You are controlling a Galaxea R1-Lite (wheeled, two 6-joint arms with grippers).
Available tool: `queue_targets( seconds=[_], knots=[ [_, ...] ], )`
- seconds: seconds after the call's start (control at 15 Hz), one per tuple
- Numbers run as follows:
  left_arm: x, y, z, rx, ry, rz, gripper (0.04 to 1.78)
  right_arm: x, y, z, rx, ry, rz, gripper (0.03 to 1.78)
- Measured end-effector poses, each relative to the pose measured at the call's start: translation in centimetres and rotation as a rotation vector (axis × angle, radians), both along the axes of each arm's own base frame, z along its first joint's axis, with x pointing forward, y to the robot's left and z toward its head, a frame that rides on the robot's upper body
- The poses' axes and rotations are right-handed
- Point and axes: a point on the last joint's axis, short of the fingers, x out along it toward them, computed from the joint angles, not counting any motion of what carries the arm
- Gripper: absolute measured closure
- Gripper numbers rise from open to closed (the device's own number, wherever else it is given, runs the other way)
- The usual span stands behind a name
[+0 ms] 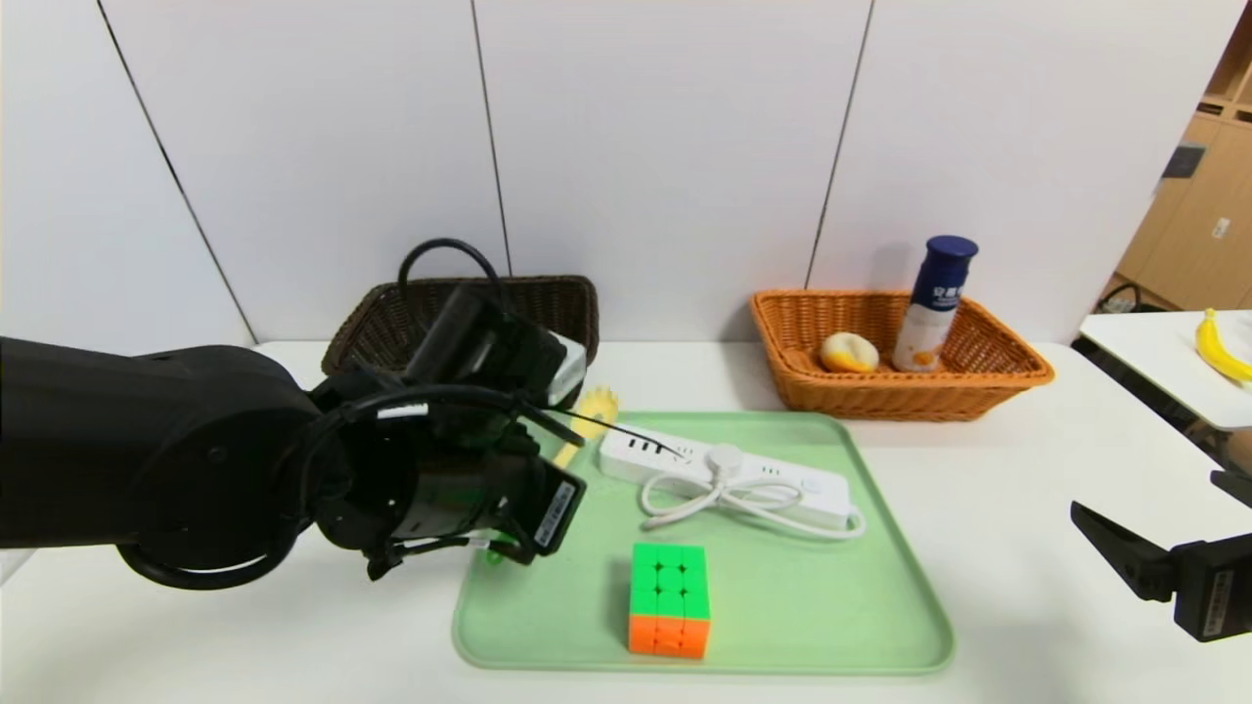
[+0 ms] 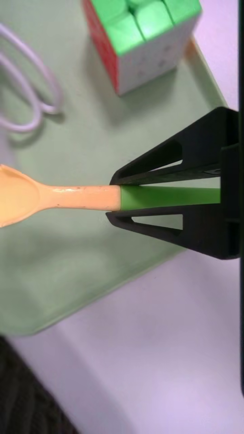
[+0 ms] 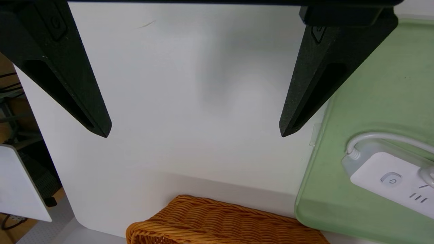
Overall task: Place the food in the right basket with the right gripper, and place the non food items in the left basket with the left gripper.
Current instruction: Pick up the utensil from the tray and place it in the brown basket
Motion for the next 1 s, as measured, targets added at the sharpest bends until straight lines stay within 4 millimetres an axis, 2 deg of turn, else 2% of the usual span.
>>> queue_targets(
  seconds=[0.2, 0.4, 0.53, 0.73, 0.87, 1.0],
  knots=[
    [0.9, 0.6, 2.1, -0.116, -0.111, 0.049, 1.57, 0.0, 0.0, 0.0, 0.001, 0.001, 0.002, 0.1],
    [2.9, 1.9, 3.7, -0.148, -0.26, 0.077, 1.57, 0.0, 0.0, 0.0, 0.002, 0.004, 0.011, 0.1],
    [4.7, 2.6, 4.8, -0.172, -0.378, 0.102, 1.57, 0.0, 0.0, -0.1, 0.001, 0.007, 0.012, 0.1],
    [8.7, 4.1, 6.5, -0.149, -0.624, 0.141, 1.57, -0.2, 0.0, -0.2, 0.001, 0.01, 0.013, 0.1],
    [10.7, 5.0, 6.5, -0.111, -0.714, 0.161, 1.57, -0.4, 0.0, -0.3, 0.0, 0.011, 0.012, 0.1],
    [12.3, 5.7, 5.7, -0.095, -0.711, 0.189, 1.57, -0.6, -0.1, -0.5, 0.0, 0.012, 0.012, 0.1]
  ],
)
